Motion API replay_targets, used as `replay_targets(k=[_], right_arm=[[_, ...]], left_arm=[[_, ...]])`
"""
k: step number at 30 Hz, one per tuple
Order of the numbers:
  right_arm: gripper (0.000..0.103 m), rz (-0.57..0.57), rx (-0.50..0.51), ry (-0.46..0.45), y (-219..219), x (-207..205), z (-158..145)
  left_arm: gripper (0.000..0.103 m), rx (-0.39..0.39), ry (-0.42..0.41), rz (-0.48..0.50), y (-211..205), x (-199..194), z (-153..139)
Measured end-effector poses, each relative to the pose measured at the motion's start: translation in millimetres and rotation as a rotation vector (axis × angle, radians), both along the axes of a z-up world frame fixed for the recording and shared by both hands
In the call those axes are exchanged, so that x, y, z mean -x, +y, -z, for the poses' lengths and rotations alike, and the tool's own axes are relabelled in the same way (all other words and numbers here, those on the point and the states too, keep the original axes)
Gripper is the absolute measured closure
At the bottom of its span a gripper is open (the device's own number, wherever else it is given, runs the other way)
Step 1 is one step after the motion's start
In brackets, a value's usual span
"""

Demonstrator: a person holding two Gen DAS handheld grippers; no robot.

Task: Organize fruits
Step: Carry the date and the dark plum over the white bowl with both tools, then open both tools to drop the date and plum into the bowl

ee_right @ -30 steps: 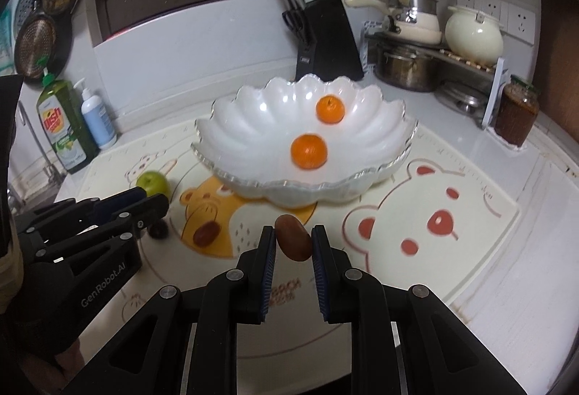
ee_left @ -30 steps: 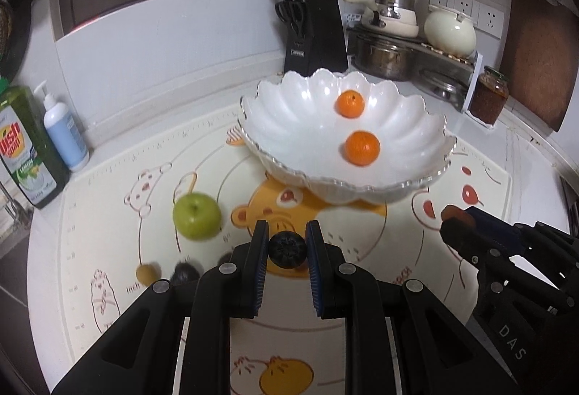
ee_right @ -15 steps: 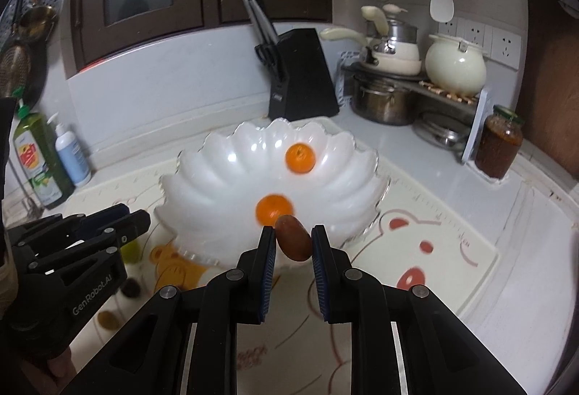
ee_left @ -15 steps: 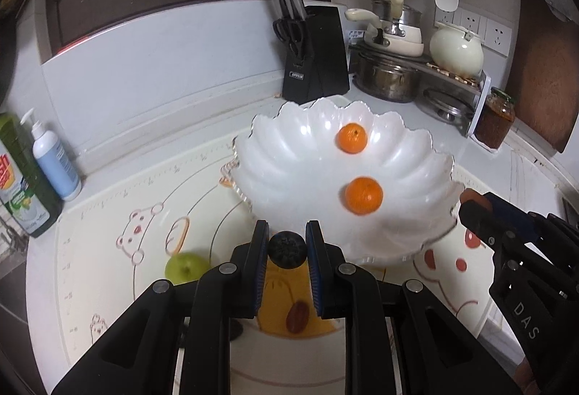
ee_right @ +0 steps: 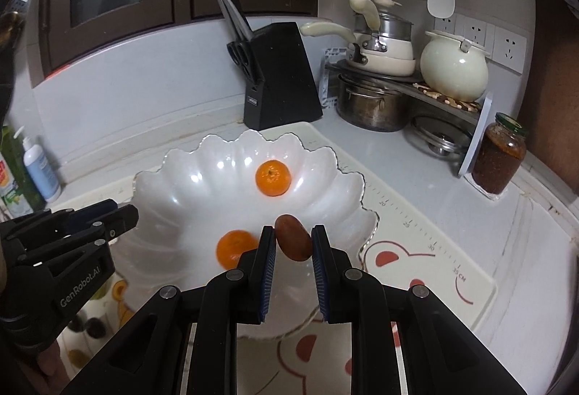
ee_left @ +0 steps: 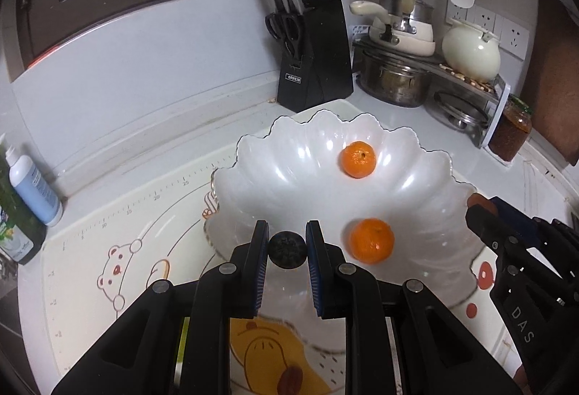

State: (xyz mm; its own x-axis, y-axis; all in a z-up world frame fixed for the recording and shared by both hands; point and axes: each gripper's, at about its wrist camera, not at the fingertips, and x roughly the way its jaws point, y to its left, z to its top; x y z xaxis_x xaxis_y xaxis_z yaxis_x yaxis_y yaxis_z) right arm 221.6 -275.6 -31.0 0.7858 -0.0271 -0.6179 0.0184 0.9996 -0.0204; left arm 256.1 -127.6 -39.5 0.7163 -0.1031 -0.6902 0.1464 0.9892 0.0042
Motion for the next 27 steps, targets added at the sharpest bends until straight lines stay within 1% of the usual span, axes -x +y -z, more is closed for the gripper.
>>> replay_targets(k=[4, 5, 6, 7, 8, 9, 10, 11, 12, 13, 14, 15, 17, 20, 27], right_arm=[[0.081, 0.005, 0.013, 0.017, -1.9, -10.3, 4.8], [0.081, 0.007, 0.013, 0.022, -2.7, -12.3, 6.2], [0.081, 0.01, 0.014, 0.025, -3.5, -14.2, 7.8], [0.08, 0.012, 0.014, 0.026, -4.0, -14.8, 8.5], [0.079, 0.014, 0.015, 0.029, -4.7, -15.4, 9.4], [0.072, 0.013, 0.014, 0.03, -4.9, -16.2, 10.0], [0.067, 0.017, 0.017, 0.029, -5.2, -16.2, 10.0], [0.057, 0.024, 0.023, 0.023, -5.3, -15.7, 9.6], [0.048, 0.033, 0.029, 0.017, -5.6, -15.0, 8.6], [0.043, 0.048, 0.037, 0.007, -6.1, -13.6, 7.1], [0.035, 0.058, 0.042, 0.0, -6.6, -13.0, 5.7], [0.028, 0.066, 0.044, -0.006, -7.2, -12.1, 4.5], [0.021, 0.082, 0.05, -0.02, -7.5, -10.0, 1.2], [0.016, 0.094, 0.056, -0.033, -6.0, -7.4, -3.7], [0.013, 0.095, 0.046, -0.056, 3.1, 2.7, -14.1]], left_arm=[[0.081, -0.01, 0.014, -0.006, -1.6, -8.0, 4.5], [0.078, -0.011, 0.017, -0.008, -1.6, -8.9, 5.1], [0.071, -0.015, 0.018, -0.01, -1.6, -9.5, 5.8], [0.067, -0.018, 0.016, -0.015, -1.4, -9.4, 5.7], [0.059, -0.02, 0.01, -0.02, -0.6, -9.2, 5.0], [0.053, -0.022, 0.002, -0.026, 0.0, -8.1, 4.2], [0.05, -0.024, -0.001, -0.03, 0.3, -7.7, 3.3], [0.046, -0.026, -0.003, -0.035, 1.2, -7.9, 2.6], [0.045, -0.027, -0.006, -0.04, 2.2, -7.7, 1.9], [0.044, -0.028, -0.009, -0.046, 3.4, -7.2, 1.0], [0.043, -0.03, -0.011, -0.049, 4.2, -6.9, 0.3], [0.038, -0.035, -0.013, -0.055, 5.3, -6.2, -0.4], [0.032, -0.042, -0.024, -0.066, 7.7, -3.3, -2.5], [0.019, -0.054, -0.039, -0.084, 11.2, 1.2, -5.8], [0.016, -0.063, -0.054, -0.101, 23.9, 14.0, -13.9]])
